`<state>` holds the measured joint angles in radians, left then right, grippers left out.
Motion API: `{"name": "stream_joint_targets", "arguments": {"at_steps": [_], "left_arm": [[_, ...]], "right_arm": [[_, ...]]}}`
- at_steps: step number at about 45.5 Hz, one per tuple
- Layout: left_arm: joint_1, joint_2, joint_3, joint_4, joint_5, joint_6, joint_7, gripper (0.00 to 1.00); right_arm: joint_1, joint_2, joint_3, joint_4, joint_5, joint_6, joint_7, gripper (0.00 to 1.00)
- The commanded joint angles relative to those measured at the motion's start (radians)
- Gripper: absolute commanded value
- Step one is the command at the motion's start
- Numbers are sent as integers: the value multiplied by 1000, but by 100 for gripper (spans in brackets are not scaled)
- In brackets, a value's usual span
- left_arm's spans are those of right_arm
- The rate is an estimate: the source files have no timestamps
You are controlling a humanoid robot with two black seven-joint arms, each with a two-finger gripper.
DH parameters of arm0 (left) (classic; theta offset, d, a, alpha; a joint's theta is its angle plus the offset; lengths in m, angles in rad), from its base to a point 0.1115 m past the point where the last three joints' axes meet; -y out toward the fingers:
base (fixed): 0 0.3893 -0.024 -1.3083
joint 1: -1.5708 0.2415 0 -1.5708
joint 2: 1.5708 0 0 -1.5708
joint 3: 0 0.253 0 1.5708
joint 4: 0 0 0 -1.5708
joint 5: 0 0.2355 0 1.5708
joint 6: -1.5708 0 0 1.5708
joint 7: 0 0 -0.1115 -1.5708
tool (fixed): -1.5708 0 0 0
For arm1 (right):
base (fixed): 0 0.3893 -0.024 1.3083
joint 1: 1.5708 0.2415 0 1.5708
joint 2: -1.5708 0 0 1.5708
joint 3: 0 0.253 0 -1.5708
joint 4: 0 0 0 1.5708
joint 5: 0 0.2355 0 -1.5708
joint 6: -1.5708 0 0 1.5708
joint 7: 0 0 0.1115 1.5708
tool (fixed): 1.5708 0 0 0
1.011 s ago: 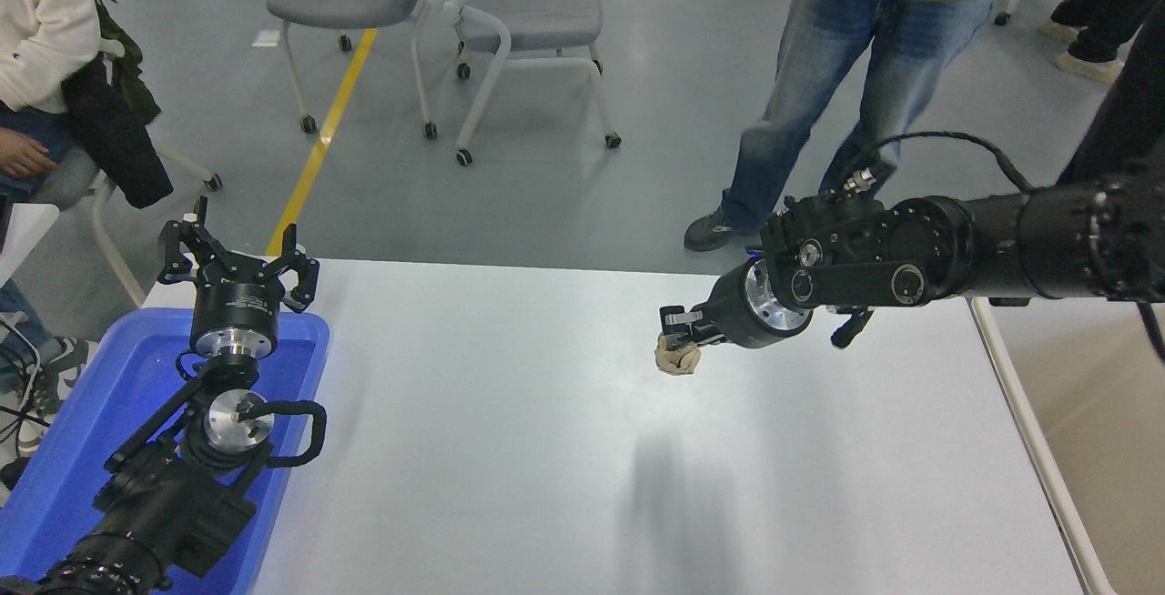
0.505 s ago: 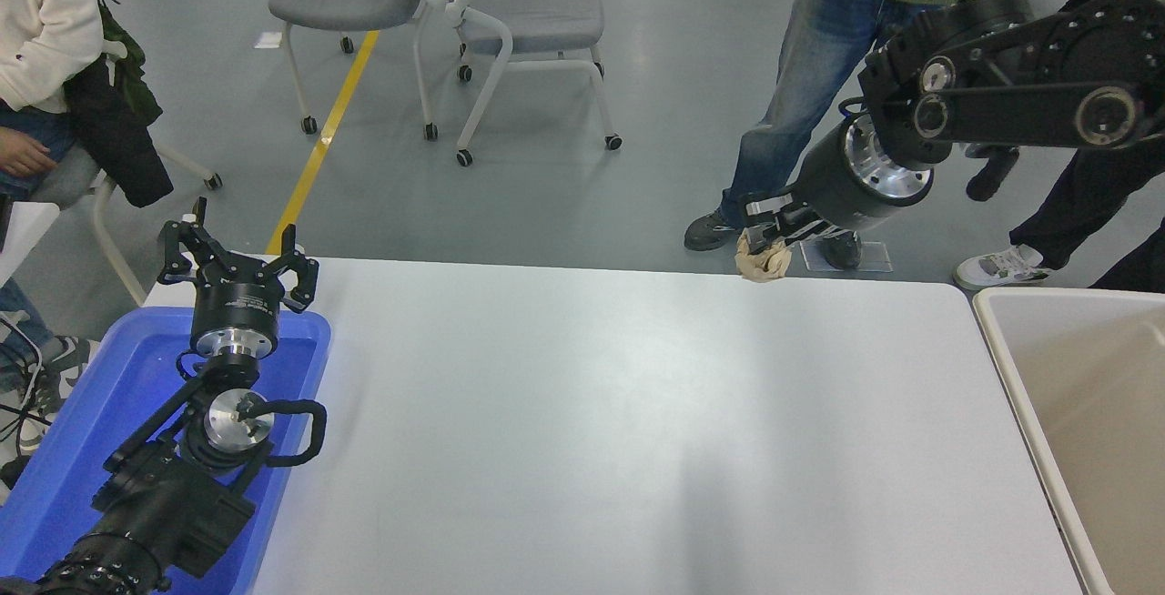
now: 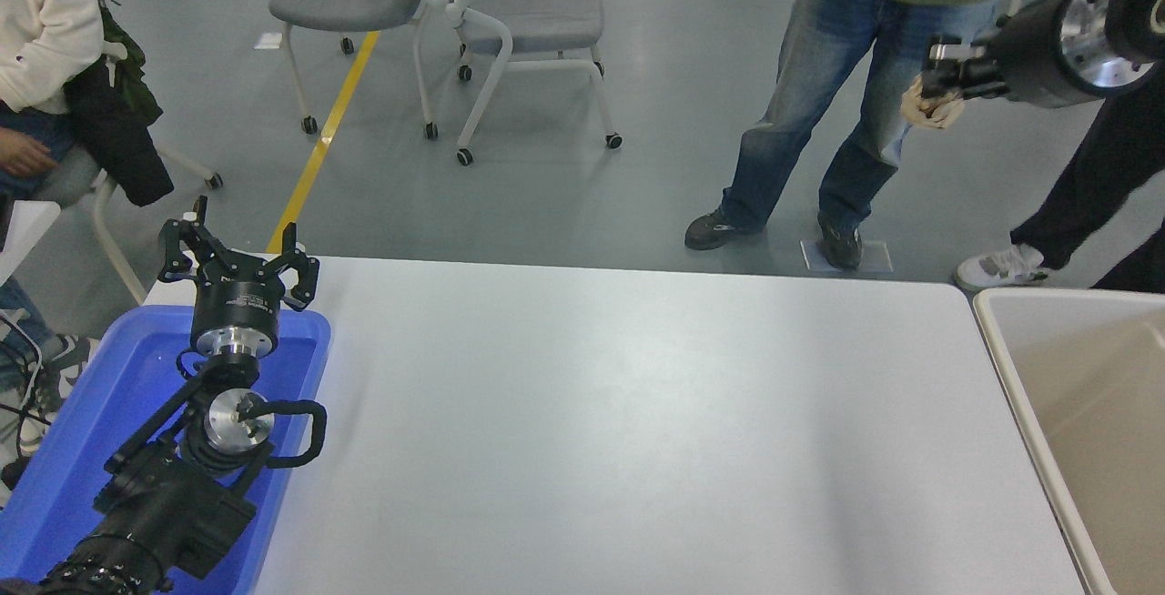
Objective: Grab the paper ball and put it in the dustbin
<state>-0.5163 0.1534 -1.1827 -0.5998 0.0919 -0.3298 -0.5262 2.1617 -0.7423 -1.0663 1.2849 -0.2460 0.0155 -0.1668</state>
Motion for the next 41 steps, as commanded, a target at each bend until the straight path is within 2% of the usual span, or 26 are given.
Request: {"name": "stream_joint_targets", "arguments": {"at_steps": [1,4,11,17,27,35,41], "left_arm": [[-1,0,0,0,0,0,0,99],[1,0,0,0,0,0,0,99],[-1,0,0,0,0,0,0,99],[-1,0,0,0,0,0,0,99],[-1,0,0,0,0,0,0,99],[-1,0,0,0,0,0,0,99],[-1,0,0,0,0,0,0,99]], "right_arm": [[-238,-268,165,-136,8,-318,-23,0],[-368,-304,287,-222,16,-347,-22,0],[-689,-289,613,-493,62,-371,-14,0],[-913,-206,847,-712,65,-353,-11,0],[-1117,-68,1014,-921,66,-344,-4,0],[-1263,6,1157,-1071,73,-237,27,0],[-1358,70,1261,-1185,73,-134,69,0]]}}
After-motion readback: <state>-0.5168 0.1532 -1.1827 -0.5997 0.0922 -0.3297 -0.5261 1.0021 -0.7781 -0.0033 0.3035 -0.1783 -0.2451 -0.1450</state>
